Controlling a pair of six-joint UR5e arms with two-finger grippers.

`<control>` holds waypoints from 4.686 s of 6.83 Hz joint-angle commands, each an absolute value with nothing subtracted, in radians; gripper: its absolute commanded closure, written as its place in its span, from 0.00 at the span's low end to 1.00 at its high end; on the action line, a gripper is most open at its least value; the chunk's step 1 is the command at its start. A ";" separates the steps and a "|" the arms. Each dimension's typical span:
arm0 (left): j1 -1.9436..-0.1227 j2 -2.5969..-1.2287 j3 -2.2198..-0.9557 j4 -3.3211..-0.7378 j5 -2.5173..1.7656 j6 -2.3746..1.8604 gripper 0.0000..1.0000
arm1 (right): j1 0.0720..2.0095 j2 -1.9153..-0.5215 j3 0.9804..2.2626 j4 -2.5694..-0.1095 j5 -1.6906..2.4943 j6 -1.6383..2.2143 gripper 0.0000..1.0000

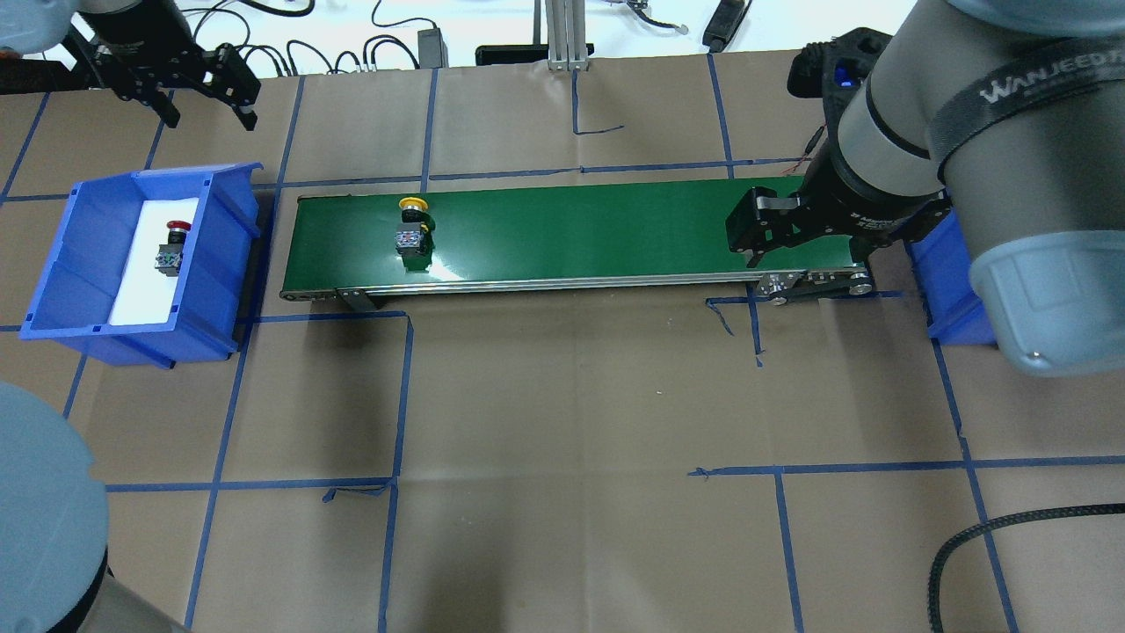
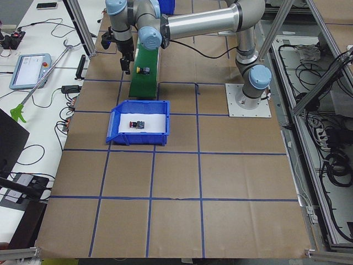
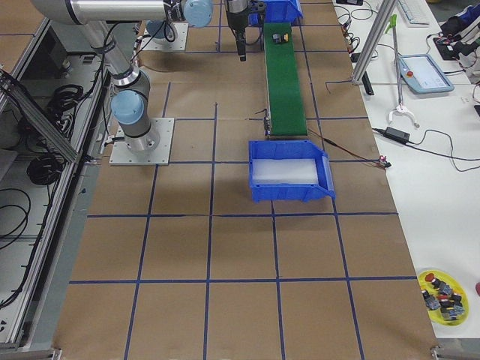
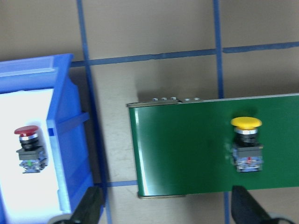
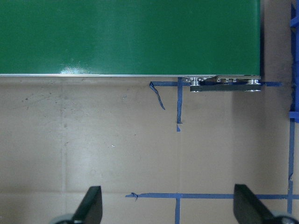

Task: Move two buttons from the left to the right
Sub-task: 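Lower the left gripper into the bin onto the red-capped button switch, then grasp and lift the red button switch with the left gripper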

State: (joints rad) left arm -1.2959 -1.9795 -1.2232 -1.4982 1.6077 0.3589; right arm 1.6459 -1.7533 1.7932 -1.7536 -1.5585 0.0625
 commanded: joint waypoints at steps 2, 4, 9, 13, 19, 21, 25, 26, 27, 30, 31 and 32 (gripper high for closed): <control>-1.090 -2.006 -1.226 -1.489 1.608 0.584 0.01 | 1.646 -1.753 1.793 -1.755 -1.559 0.063 0.00; -1.055 -2.028 -1.232 -1.489 1.600 0.597 0.01 | 1.646 -1.753 1.793 -1.755 -1.559 0.064 0.00; -1.065 -2.051 -1.463 -1.164 1.597 0.589 0.01 | 1.646 -1.753 1.821 -1.755 -1.559 0.064 0.00; -1.062 -2.118 -1.565 -0.991 1.575 0.588 0.01 | 1.646 -1.718 1.844 -1.764 -1.557 0.061 0.00; -1.054 -2.138 -1.560 -0.992 1.572 0.569 0.85 | 1.646 -1.703 1.836 -1.764 -1.559 0.063 0.00; -1.054 -2.099 -1.524 -1.064 1.577 0.549 0.95 | 1.646 -1.701 1.836 -1.766 -1.559 0.063 0.00; -1.052 -1.956 -1.429 -1.299 1.592 0.554 0.95 | 1.646 -1.619 1.815 -1.781 -1.560 0.063 0.00; -1.055 -1.954 -1.392 -1.351 1.594 0.551 0.94 | 1.646 -1.603 1.796 -1.781 -1.560 0.061 0.00; -1.066 -1.956 -1.378 -1.373 1.592 0.523 0.94 | 1.646 -1.565 1.793 -1.781 -1.559 0.063 0.00; -1.217 -1.922 -1.387 -1.393 1.583 0.322 0.94 | 1.646 -1.552 1.793 -1.772 -1.555 0.063 0.00; -1.298 -1.916 -1.390 -1.393 1.592 0.272 0.94 | 1.646 -1.552 1.793 -1.772 -1.555 0.063 0.00; -1.362 -1.917 -1.400 -1.391 1.583 0.199 0.94 | 1.646 -1.552 1.793 -1.772 -1.554 0.063 0.00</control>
State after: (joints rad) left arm -1.2823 -1.9198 -1.3910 -1.3915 1.5871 0.2779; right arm 1.6460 -1.5528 1.7934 -1.7727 -1.5553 0.0632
